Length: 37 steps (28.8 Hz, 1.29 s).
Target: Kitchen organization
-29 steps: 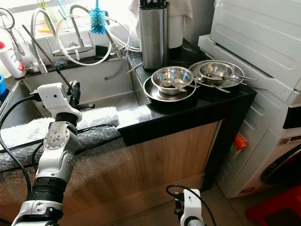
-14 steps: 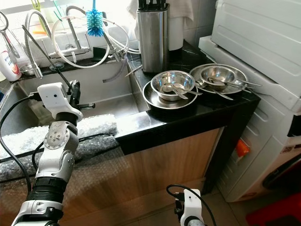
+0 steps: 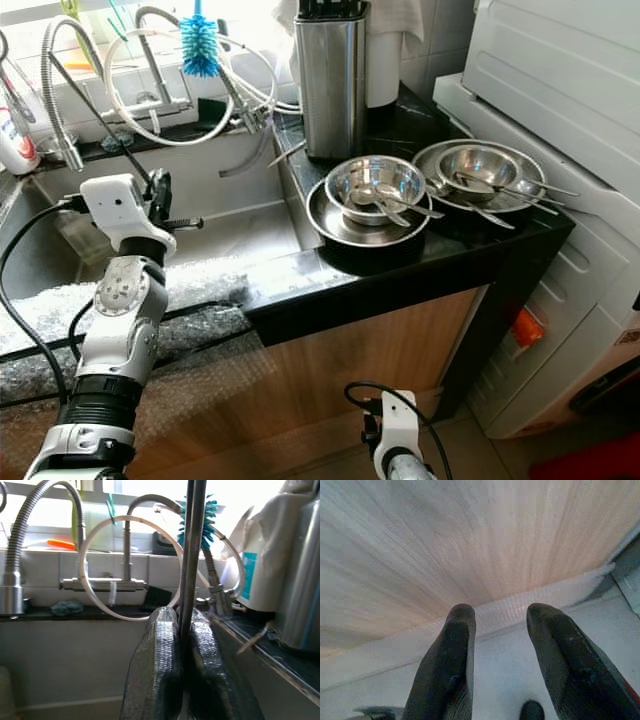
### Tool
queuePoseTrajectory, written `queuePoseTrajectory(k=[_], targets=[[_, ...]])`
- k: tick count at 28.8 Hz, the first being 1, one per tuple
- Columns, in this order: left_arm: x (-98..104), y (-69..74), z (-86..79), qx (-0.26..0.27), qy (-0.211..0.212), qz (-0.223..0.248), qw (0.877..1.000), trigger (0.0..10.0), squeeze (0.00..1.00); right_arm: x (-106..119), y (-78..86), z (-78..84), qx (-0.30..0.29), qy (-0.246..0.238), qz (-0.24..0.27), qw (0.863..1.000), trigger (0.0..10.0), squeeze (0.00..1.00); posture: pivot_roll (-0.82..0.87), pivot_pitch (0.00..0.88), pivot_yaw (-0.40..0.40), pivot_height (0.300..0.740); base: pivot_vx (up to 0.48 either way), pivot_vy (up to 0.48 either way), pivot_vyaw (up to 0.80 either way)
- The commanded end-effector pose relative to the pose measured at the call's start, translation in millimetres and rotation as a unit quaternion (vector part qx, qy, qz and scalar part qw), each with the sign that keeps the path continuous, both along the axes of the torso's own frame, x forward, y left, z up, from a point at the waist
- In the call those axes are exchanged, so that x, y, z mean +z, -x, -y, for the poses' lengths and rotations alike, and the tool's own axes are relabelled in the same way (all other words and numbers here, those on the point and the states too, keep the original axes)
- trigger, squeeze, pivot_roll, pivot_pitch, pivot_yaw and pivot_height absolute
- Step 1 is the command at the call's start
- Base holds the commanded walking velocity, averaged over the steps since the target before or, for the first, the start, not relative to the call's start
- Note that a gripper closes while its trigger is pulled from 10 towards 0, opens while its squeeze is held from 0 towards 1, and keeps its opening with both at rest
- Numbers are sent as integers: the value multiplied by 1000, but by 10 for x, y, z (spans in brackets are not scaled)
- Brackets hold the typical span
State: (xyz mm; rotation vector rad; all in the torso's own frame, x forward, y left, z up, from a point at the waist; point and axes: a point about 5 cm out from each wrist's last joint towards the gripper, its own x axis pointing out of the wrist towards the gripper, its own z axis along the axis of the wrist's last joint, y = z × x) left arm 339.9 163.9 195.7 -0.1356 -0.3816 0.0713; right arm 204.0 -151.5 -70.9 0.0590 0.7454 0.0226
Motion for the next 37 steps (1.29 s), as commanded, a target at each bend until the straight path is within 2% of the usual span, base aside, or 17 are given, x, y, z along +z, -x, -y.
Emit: queuePoseTrajectory(k=[1,9,20,29,37], targets=[[94,1,-3,-1,5,17,1000,10000,0,3,8,-25,2,-1,6,1000,10000,0,27,0,102,740,281,0,0],[94,2,-1,-1,6,17,1000,10000,0,10,1,-48,4,-2,10,1000,10000,0,27,0,102,740,289,0,0],[93,-2,3,-2,6,17,1000,10000,0,77,-87,-119,6,-4,34,999,10000,0,27,0,100,740,301,0,0],[95,0,1,-1,6,19,1000,10000,0,67,-71,-102,5,-4,30,1000,10000,0,27,0,100,740,299,0,0],[91,2,15,-4,6,19,1000,10000,0,46,-39,-80,5,-4,23,1000,10000,0,26,0,100,740,0,0,0]])
